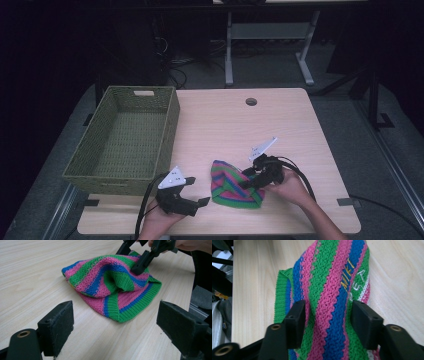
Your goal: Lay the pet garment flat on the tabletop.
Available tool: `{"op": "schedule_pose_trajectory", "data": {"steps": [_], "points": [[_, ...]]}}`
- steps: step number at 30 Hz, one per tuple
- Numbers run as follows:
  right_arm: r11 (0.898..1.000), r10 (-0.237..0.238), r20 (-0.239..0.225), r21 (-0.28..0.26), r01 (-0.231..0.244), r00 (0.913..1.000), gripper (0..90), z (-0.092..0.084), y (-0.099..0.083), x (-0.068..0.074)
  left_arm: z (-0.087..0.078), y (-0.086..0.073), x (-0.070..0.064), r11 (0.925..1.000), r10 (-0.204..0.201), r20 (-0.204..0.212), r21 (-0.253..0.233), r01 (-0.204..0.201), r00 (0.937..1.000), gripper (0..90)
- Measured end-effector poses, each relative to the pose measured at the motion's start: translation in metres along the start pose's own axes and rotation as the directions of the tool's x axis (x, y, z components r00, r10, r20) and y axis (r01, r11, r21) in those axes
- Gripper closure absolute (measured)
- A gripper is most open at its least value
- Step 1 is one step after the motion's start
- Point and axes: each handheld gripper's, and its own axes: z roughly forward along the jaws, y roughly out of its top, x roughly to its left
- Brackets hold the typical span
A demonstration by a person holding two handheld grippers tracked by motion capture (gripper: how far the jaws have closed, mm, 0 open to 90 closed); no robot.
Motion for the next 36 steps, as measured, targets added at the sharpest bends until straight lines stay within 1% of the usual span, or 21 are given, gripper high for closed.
{"op": "schedule_pose_trajectory", "data": {"steps": [4, 6, 7, 8, 9, 11, 12, 14, 16, 19, 20, 21, 22, 24, 25, 26, 29, 31, 32, 34, 36], "points": [[1.000, -0.018, 0.020, -0.007, 0.019, 0.9996, 41.7, -0.008, 0.002, 0.007, 0.001, 0.000, 0.000, 1.0000, -0.002, 0.002, 0.002, 0.002, 1.0000, 14.0], [0.999, -0.023, 0.025, -0.024, 0.024, 0.9994, 40.8, -0.015, 0.003, 0.012, 0.001, 0.000, 0.000, 1.0000, 0.003, 0.002, 0.007, -0.003, 1.0000, 14.0], [0.999, -0.023, 0.025, -0.024, 0.024, 0.9994, 40.8, -0.015, 0.003, 0.012, 0.001, 0.000, -0.001, 1.0000, 0.003, 0.002, 0.006, -0.003, 1.0000, 14.0], [0.999, -0.018, 0.027, -0.033, 0.019, 0.9995, 40.8, -0.018, 0.003, 0.014, 0.001, 0.001, -0.001, 1.0000, 0.003, 0.003, 0.006, -0.003, 1.0000, 14.0], [0.998, -0.027, 0.036, -0.048, 0.028, 0.9990, 40.9, -0.024, 0.003, 0.018, 0.001, 0.000, -0.001, 1.0000, 0.003, 0.003, 0.004, -0.003, 1.0000, 14.0], [0.998, -0.030, 0.038, -0.048, 0.032, 0.9988, 41.0, -0.026, 0.003, 0.019, 0.001, 0.000, -0.001, 1.0000, 0.005, 0.002, 0.004, -0.005, 1.0000, 14.0], [0.997, -0.052, 0.054, -0.056, 0.055, 0.9972, 41.2, -0.032, 0.004, 0.023, 0.002, 0.000, -0.001, 1.0000, 0.004, 0.002, 0.005, -0.004, 1.0000, 14.0], [0.997, -0.055, 0.057, -0.059, 0.058, 0.9969, 41.6, -0.034, 0.005, 0.025, 0.002, 0.000, -0.001, 1.0000, 0.002, 0.003, 0.004, -0.002, 1.0000, 14.0], [0.993, -0.084, 0.063, -0.072, 0.088, 0.9945, 44.3, -0.042, 0.004, 0.031, 0.002, 0.000, -0.001, 1.0000, 0.005, 0.003, 0.005, -0.005, 1.0000, 14.0], [0.992, -0.102, 0.059, -0.070, 0.106, 0.9930, 47.7, -0.044, 0.004, 0.036, 0.003, 0.000, -0.001, 1.0000, 0.004, 0.003, 0.007, -0.004, 1.0000, 14.0], [0.992, -0.099, 0.050, -0.069, 0.102, 0.9939, 48.0, -0.044, 0.003, 0.038, 0.003, 0.000, -0.001, 1.0000, 0.004, 0.003, 0.006, -0.004, 1.0000, 14.0], [0.991, -0.114, 0.046, -0.065, 0.117, 0.9924, 48.5, -0.042, 0.003, 0.039, 0.003, 0.001, -0.001, 1.0000, 0.005, 0.002, 0.006, -0.005, 1.0000, 14.0], [0.991, -0.115, 0.041, -0.058, 0.117, 0.9925, 49.7, -0.041, 0.003, 0.041, 0.003, 0.001, -0.001, 0.9999, 0.007, 0.002, 0.007, -0.007, 1.0000, 14.0], [0.988, -0.147, 0.035, -0.038, 0.149, 0.9884, 55.1, -0.035, 0.002, 0.047, 0.003, 0.000, -0.001, 1.0000, -0.001, 0.004, 0.007, 0.001, 1.0000, 14.0], [0.988, -0.147, 0.035, -0.038, 0.149, 0.9884, 55.1, -0.035, 0.002, 0.047, 0.003, 0.000, -0.001, 1.0000, -0.002, 0.005, 0.006, 0.002, 1.0000, 14.0], [0.986, -0.164, 0.019, -0.026, 0.164, 0.9863, 59.2, -0.030, 0.001, 0.047, 0.003, 0.000, 0.000, 1.0000, 0.000, 0.006, 0.009, 0.000, 1.0000, 14.0], [0.985, -0.172, 0.018, -0.010, 0.173, 0.9849, 58.8, -0.025, 0.002, 0.047, 0.003, 0.000, 0.000, 0.9999, 0.004, 0.004, 0.009, -0.004, 1.0000, 14.0], [0.986, -0.167, -0.006, 0.002, 0.167, 0.9860, 58.2, -0.019, 0.003, 0.047, 0.002, 0.000, 0.000, 1.0000, 0.005, 0.003, 0.007, -0.005, 1.0000, 14.0], [0.983, -0.182, -0.010, 0.013, 0.182, 0.9833, 58.8, -0.015, 0.005, 0.048, 0.002, 0.000, 0.000, 1.0000, 0.006, 0.002, 0.006, -0.006, 1.0000, 14.0], [0.983, -0.183, -0.014, 0.018, 0.183, 0.9830, 59.3, -0.013, 0.005, 0.049, 0.002, 0.000, 0.001, 1.0000, 0.004, 0.002, 0.005, -0.004, 1.0000, 14.0], [0.980, -0.198, -0.011, 0.031, 0.198, 0.9802, 59.5, -0.008, 0.006, 0.049, 0.002, 0.000, 0.001, 1.0000, -0.006, 0.004, 0.003, 0.006, 1.0000, 14.0]]}}
